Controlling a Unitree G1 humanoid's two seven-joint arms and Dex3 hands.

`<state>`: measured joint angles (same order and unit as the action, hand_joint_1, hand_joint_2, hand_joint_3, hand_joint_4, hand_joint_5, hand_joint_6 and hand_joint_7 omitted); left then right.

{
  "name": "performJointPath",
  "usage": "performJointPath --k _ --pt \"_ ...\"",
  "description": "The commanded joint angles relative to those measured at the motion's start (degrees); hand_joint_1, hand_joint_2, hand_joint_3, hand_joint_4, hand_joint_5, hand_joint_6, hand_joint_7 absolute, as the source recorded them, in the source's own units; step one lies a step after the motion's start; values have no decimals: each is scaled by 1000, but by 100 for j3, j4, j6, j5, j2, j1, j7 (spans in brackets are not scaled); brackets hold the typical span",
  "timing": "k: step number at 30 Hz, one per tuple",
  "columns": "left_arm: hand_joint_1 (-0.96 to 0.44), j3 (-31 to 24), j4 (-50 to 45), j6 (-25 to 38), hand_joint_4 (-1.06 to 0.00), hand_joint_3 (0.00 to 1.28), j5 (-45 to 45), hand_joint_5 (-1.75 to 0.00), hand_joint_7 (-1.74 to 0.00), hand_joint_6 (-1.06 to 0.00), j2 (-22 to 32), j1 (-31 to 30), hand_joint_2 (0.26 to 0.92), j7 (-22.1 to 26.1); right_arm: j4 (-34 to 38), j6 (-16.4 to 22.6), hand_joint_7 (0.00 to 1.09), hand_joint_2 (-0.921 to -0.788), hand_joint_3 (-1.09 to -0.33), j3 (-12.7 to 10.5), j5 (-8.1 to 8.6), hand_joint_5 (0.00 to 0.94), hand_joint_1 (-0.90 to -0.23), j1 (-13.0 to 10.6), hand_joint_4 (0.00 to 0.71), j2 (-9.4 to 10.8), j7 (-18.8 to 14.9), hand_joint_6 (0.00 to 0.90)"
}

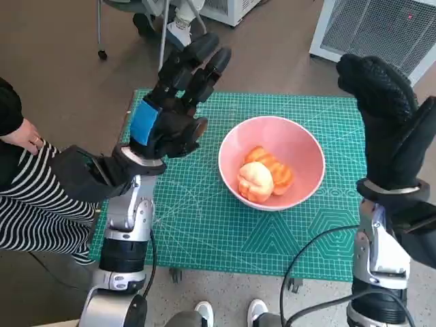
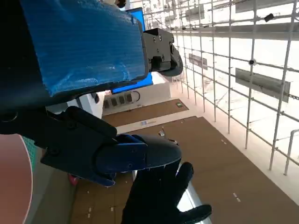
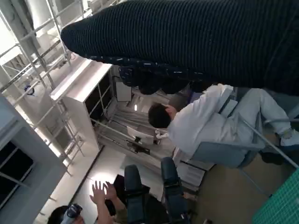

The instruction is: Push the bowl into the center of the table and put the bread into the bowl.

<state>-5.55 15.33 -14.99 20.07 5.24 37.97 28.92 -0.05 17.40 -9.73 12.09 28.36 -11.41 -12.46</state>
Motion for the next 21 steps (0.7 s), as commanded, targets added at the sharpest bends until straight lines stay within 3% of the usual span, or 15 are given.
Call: performJointPath --k 1,21 --pt "-785 19 -113 11 -100 486 -59 -37 -505 1 38 -42 921 -27 103 -91 507 -921 -782 2 26 0 -748 -5 126 -76 -78 44" --pt "-792 -5 -160 -31 -100 448 -16 -46 -474 1 -37 -188 921 -107 39 -247 501 -921 -782 -3 86 0 -750 -56 123 -49 -46 35"
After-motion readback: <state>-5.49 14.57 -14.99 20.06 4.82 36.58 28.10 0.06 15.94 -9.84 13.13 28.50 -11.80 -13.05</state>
